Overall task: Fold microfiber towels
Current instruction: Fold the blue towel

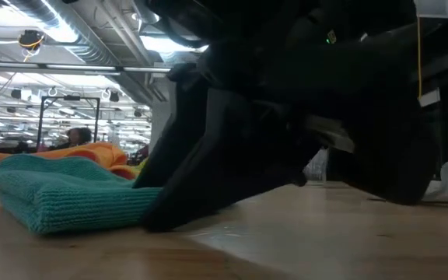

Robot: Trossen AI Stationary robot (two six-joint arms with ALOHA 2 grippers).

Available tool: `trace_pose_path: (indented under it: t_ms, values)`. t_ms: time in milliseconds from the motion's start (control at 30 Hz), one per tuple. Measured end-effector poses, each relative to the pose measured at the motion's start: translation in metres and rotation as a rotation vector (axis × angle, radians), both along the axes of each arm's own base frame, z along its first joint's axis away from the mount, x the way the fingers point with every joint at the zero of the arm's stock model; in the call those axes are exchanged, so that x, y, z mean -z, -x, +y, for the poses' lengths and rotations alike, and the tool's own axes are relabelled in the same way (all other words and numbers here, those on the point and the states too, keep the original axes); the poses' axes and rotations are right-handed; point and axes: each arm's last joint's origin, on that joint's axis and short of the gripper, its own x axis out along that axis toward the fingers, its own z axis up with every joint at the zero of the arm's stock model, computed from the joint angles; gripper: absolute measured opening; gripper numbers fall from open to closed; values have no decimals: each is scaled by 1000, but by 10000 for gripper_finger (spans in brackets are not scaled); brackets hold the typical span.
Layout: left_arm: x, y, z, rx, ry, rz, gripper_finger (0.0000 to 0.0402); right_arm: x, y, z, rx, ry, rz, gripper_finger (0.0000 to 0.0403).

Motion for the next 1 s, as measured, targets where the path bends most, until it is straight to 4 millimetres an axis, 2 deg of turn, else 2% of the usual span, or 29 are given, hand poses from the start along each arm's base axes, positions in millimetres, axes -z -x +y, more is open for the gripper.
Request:
trace_pose_path:
  t_ms: [333,467,667,833,1000]
  values:
    - [0,0,0,-1,1,-1,85,3,-3,-8,86,-86,29,71]
    - [0,0,0,-1,1,-1,85,3,-2,-8,68,-76,38,16]
    - [0,-1,0,-1,4,-4,85,-7,10,-5,27,-33,117,10]
    - [0,-1,-1,-2,9,-9,85,-24,36,-6,-15,65,284,7]
    - [0,-1,-1,-2,9,-9,85,-34,62,-7,33,78,475,15]
